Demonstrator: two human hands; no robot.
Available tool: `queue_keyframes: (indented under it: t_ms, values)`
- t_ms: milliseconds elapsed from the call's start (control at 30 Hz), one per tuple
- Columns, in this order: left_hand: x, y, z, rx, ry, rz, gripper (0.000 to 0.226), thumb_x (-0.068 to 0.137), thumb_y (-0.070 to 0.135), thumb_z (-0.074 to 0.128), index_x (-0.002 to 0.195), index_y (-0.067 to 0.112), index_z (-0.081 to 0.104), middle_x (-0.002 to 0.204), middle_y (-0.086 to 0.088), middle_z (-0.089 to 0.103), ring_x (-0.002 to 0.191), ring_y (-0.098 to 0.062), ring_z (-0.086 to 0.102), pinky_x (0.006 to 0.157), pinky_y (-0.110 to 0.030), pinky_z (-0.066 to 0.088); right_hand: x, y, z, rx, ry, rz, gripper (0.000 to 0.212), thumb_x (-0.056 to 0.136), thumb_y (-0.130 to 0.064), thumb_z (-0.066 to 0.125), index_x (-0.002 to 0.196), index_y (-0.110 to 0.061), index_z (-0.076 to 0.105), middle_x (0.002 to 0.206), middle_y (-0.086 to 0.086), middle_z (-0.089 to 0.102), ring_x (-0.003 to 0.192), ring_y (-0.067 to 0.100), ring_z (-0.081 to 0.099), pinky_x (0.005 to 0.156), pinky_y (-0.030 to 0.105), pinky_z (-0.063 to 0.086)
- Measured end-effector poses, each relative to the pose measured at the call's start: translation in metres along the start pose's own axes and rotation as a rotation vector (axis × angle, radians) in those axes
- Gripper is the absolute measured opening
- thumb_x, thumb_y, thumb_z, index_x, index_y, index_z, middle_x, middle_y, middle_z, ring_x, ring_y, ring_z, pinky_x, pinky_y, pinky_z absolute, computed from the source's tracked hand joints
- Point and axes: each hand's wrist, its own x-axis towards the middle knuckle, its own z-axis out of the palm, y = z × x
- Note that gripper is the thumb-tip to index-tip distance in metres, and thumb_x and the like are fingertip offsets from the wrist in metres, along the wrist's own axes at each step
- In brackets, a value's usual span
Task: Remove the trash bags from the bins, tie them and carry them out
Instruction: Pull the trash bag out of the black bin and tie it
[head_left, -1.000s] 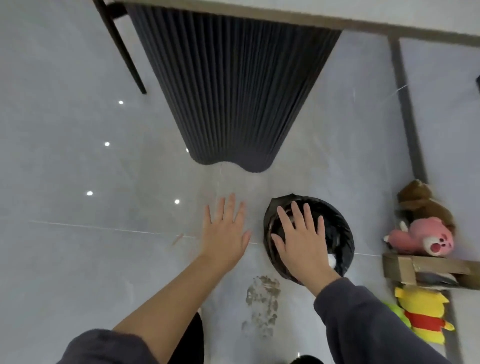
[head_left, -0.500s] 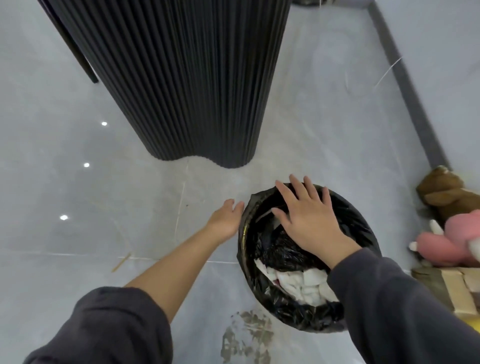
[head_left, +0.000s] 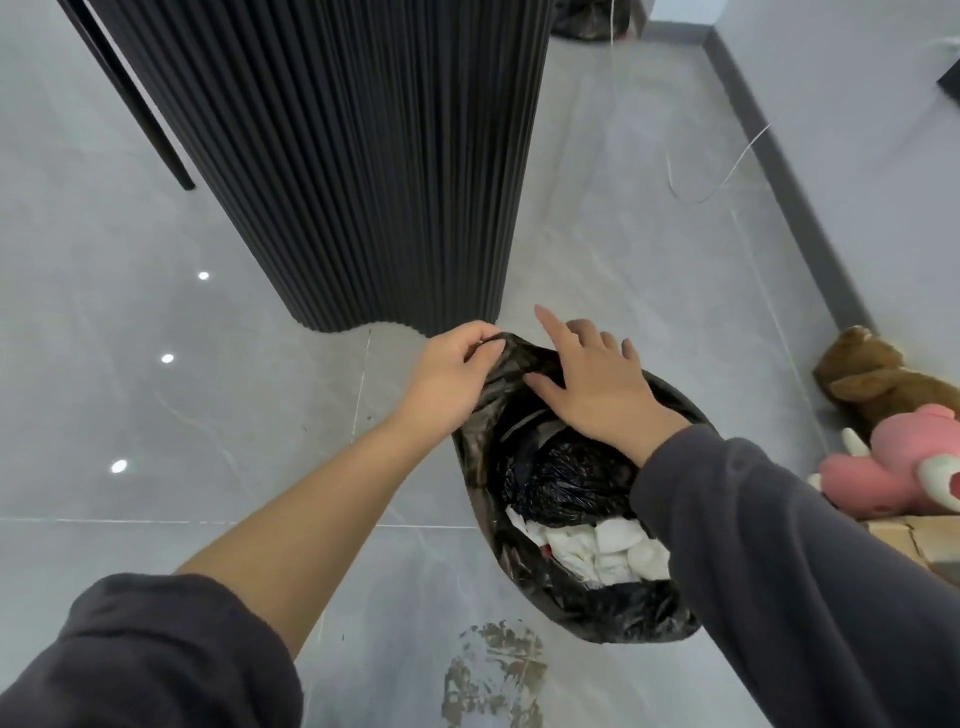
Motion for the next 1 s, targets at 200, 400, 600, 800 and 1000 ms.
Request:
queue_keyframes:
  t_ms: [200, 400, 600, 800, 1000]
  values:
    - [-0.013, 0.023, -0.008, 0.326, -0.08, 0.305, 0.008, 0.09, 0.03, 0.058, 0.093, 0.024, 0.062, 0.081, 0.008, 0.065, 0.078, -0.01, 0.061, 0.069, -0.029, 0.047, 0.016, 0.01, -0.029, 0.375, 0.049, -0.139, 0.017, 0.08, -0.001, 0.053, 0.092, -0.009, 0.063, 0.091, 0.006, 0.063, 0.092, 0.029, 0.059, 0.079, 0.035, 0.045]
    - [-0.028, 0.007, -0.027, 1.061, -0.082, 0.012, 0.016, 0.09, 0.028, 0.056, 0.099, 0.015, 0.057, 0.096, -0.006, 0.062, 0.087, -0.027, 0.059, 0.066, -0.034, 0.047, -0.013, 0.063, -0.034, 0.17, 0.064, 0.253, 0.012, 0.084, -0.016, 0.053, 0.09, -0.023, 0.06, 0.086, 0.003, 0.06, 0.08, 0.029, 0.055, 0.066, 0.031, 0.039]
    - [-0.03, -0.011, -0.051, 0.354, 0.121, -0.589, 0.021, 0.088, 0.009, 0.046, 0.091, 0.007, 0.067, 0.08, -0.013, 0.062, 0.085, -0.035, 0.062, 0.063, -0.03, 0.046, -0.044, 0.104, -0.03, 0.527, 0.118, 0.603, 0.02, 0.085, -0.009, 0.049, 0.084, -0.007, 0.069, 0.068, 0.009, 0.059, 0.072, 0.033, 0.058, 0.068, 0.037, 0.048]
    - [-0.051, 0.004, -0.039, -0.38, 0.235, -0.914, 0.037, 0.094, 0.008, 0.028, 0.111, 0.004, 0.061, 0.097, -0.013, 0.068, 0.091, -0.028, 0.066, 0.083, -0.045, 0.055, -0.07, 0.104, -0.021, 1.083, 0.004, 0.967, 0.026, 0.096, -0.021, 0.038, 0.079, -0.008, 0.051, 0.076, 0.01, 0.053, 0.063, 0.024, 0.052, 0.056, 0.03, 0.047]
    - [-0.072, 0.004, -0.045, 0.267, -0.169, -0.798, 0.057, 0.082, 0.063, 0.053, 0.111, 0.014, 0.064, 0.105, -0.011, 0.07, 0.092, -0.031, 0.067, 0.089, -0.04, 0.053, -0.093, 0.12, -0.019, 1.003, -0.135, 0.967, 0.037, 0.099, -0.036, 0.032, 0.07, -0.014, 0.036, 0.054, 0.003, 0.029, 0.037, 0.011, 0.022, 0.037, 0.012, 0.017]
